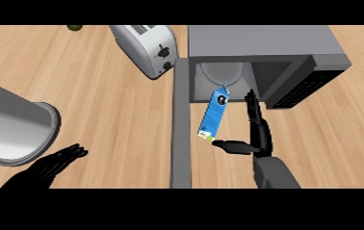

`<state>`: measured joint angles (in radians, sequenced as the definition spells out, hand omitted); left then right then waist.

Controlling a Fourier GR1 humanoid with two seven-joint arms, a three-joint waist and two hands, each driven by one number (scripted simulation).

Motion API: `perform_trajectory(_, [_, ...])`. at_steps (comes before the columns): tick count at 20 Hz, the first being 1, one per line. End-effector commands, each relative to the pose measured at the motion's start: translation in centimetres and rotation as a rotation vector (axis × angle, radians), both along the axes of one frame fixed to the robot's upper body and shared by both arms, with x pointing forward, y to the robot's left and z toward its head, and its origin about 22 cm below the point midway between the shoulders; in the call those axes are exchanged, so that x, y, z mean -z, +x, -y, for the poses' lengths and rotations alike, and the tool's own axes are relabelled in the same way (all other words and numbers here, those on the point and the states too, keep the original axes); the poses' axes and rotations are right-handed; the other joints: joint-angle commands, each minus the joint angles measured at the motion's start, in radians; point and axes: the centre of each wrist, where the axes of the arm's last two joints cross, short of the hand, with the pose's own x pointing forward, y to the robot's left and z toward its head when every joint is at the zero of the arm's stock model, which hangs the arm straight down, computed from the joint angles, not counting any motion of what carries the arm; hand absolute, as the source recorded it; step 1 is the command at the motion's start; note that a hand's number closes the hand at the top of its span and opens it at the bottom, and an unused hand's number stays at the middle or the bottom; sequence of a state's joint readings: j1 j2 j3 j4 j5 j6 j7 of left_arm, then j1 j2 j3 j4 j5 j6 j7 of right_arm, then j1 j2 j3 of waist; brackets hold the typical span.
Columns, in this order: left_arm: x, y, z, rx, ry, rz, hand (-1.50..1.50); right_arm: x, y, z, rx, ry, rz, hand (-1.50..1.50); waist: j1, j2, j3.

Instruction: Pick up the milk, place it into the microwave and close the microwave

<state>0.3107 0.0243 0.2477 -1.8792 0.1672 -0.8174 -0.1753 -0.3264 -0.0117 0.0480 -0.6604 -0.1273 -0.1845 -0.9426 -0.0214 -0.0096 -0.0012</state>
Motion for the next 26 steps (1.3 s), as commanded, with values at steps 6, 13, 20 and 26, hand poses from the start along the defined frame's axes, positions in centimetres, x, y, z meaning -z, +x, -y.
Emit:
perform_trajectory(6, [-1.2,4.2,4.7,0.071,0.093,0.029,1.50,-2.0,-8.3,3.0,-0.002,0.125,0.058,1.50,-0.014,0.002,-0.001])
perform_trajectory(13, [-1.8,7.8,9.3,0.131,0.214,0.048,1.50,-7.4,-9.8,7.1,0.052,0.152,0.076,-1.50,0.004,0.008,0.000])
perform_trajectory(20, [-0.8,12.0,16.1,0.254,0.281,0.076,1.50,-8.8,-11.7,10.2,0.125,0.083,0.085,-1.50,0.001,0.011,0.001])
perform_trajectory(26, [0.2,11.5,23.0,0.327,0.355,0.149,1.50,-11.4,-12.1,11.6,0.084,0.071,0.161,-1.50,-0.006,0.011,0.001])
